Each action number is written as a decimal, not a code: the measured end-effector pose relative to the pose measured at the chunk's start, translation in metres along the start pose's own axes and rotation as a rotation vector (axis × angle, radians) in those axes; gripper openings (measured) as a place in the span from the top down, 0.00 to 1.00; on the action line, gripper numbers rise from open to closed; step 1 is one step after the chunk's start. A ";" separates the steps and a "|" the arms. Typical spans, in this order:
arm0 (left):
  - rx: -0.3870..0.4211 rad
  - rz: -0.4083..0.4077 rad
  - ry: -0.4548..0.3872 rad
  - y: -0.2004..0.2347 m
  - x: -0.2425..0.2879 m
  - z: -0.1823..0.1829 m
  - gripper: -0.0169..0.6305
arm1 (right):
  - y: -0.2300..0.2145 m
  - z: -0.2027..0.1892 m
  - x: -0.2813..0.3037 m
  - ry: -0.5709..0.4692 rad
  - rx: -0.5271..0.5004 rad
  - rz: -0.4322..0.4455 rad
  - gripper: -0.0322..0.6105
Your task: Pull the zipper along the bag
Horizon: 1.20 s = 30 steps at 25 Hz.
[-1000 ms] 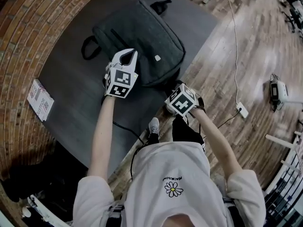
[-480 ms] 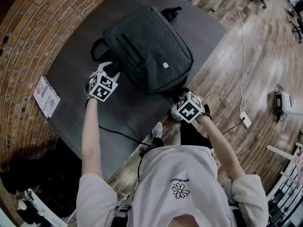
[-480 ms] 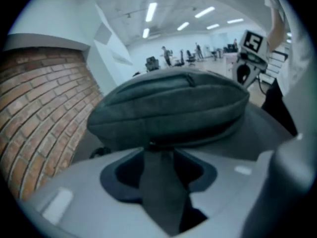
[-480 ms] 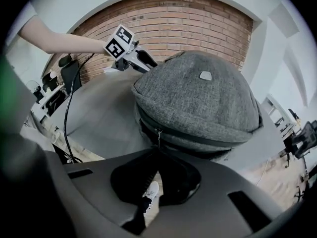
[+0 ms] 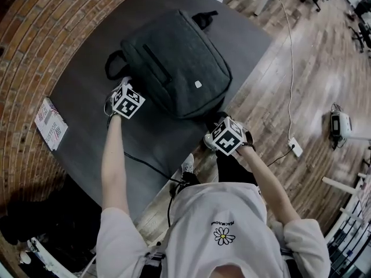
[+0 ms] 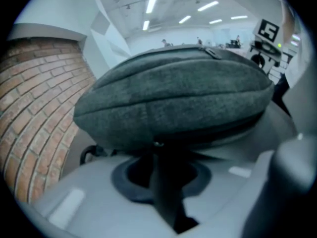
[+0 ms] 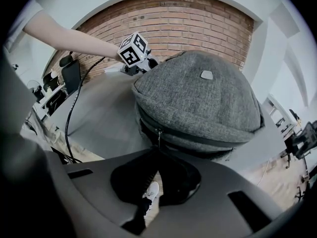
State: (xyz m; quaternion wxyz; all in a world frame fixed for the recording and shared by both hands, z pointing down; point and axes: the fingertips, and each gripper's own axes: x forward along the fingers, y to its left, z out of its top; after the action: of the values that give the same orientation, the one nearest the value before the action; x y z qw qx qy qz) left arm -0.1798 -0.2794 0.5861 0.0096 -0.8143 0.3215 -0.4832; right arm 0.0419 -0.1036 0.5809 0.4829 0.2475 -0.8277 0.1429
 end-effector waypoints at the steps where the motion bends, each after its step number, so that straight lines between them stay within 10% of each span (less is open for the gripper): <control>1: -0.010 0.012 -0.015 0.001 -0.002 0.000 0.92 | 0.000 0.000 0.000 -0.002 -0.001 0.000 0.95; 5: -0.061 0.042 -0.050 0.000 -0.012 -0.004 0.94 | -0.001 0.000 -0.001 -0.002 -0.011 -0.006 0.95; 15: 0.144 -0.067 -0.046 -0.085 -0.042 0.000 0.94 | -0.075 -0.054 -0.025 0.093 0.023 -0.209 0.95; 23: 0.044 -0.133 -0.116 -0.186 -0.056 0.050 0.93 | -0.180 -0.081 -0.042 0.160 -0.015 -0.390 0.95; 30: -0.006 -0.087 -0.145 -0.175 -0.099 0.077 0.85 | -0.194 -0.078 -0.041 0.156 -0.032 -0.403 0.95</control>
State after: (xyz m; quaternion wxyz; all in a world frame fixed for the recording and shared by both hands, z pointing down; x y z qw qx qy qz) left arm -0.0611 -0.1107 0.5255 0.0095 -0.8602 0.2859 -0.4221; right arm 0.2219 -0.2181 0.5829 0.5683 0.3884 -0.7237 0.0489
